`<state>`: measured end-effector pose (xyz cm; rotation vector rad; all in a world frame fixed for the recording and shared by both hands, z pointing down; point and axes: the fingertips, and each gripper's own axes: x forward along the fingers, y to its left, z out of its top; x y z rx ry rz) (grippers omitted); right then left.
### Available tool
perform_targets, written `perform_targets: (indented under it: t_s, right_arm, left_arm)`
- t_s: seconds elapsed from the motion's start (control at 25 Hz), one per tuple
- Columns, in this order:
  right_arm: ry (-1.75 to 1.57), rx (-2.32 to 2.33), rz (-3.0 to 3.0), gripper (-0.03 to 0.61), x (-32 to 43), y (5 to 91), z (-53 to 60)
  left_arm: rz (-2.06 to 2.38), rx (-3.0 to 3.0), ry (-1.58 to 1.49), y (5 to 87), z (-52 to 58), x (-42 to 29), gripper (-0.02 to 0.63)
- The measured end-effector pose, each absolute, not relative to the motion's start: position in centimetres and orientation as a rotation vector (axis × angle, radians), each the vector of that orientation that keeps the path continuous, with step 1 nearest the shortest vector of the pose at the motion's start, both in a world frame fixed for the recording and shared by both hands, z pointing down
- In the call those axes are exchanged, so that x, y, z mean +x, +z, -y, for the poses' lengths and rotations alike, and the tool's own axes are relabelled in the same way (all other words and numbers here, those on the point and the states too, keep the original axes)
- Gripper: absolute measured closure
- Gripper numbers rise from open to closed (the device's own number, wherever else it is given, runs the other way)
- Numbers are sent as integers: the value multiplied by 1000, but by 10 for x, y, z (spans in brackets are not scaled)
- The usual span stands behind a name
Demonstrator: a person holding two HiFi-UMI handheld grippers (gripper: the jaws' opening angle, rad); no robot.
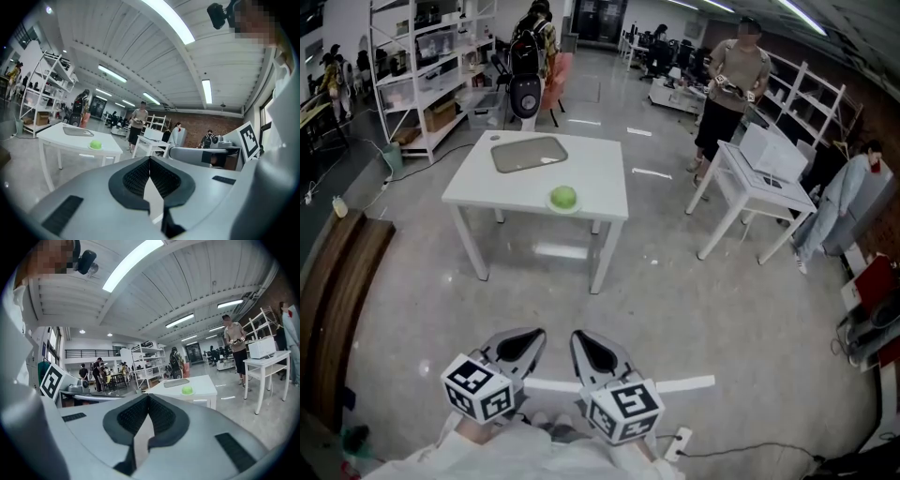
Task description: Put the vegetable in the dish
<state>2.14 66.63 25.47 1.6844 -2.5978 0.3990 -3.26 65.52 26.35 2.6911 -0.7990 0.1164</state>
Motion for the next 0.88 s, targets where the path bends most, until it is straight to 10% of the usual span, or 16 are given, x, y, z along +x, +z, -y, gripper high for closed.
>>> perform_targets:
  t_s: [0.88]
  right_arm:
    - [481,1662,2601,566,69,277,-631]
  left_arm:
    - [853,2603,131,294,-623,6,604]
